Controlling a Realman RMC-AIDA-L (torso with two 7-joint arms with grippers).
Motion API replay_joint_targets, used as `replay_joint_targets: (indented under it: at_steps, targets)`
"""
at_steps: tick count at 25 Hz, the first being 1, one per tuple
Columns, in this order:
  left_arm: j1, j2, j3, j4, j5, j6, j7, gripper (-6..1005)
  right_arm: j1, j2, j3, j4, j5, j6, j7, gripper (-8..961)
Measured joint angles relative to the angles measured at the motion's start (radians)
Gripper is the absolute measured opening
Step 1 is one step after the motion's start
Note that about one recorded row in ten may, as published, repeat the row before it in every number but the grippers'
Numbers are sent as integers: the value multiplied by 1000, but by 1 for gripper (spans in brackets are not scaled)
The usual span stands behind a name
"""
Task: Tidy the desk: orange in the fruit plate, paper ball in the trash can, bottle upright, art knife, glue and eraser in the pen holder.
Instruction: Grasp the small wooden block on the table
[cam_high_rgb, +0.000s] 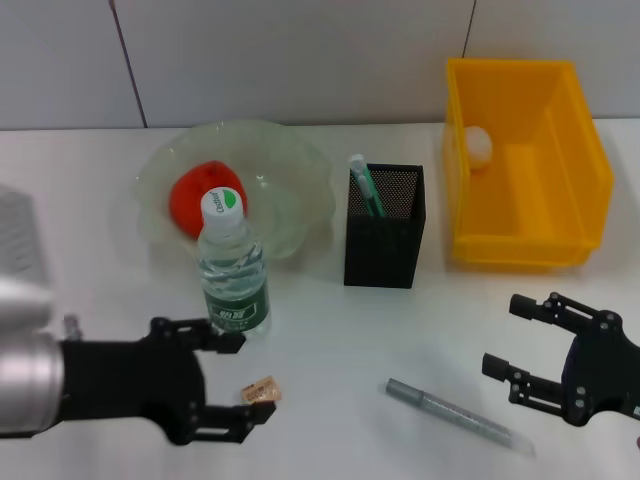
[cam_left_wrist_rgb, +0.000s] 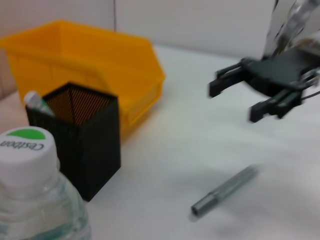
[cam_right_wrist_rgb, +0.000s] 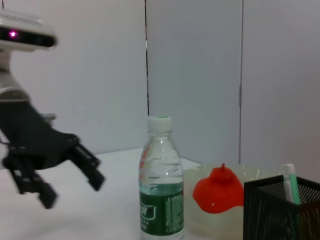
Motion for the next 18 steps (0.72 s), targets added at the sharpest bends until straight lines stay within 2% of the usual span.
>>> replay_joint_targets:
  at_steps: [2, 4, 8, 9, 12, 18]
  targets:
    - [-79, 1, 130, 89, 198, -91, -300, 794, -7, 0, 0, -2, -24, -5, 11, 757]
    - [-79, 1, 130, 89, 198, -91, -300, 794, -9, 0, 0, -3, -29, -6, 14, 757]
    - [-178, 0, 238, 102, 365, -69, -501, 792, -11, -6, 1, -34, -35, -7, 17, 757]
    - [-178, 0, 238, 102, 365, -69, -501, 792, -11, -6, 1, -35, -35, -7, 17, 757]
    - [-227, -1, 327, 118, 476, -67, -627, 791, -12, -6, 1, -39, -36, -8, 17, 757]
    - [-251, -4, 372, 117, 552, -95, -687, 789, -13, -6, 1, -54, -51, -9, 17, 757]
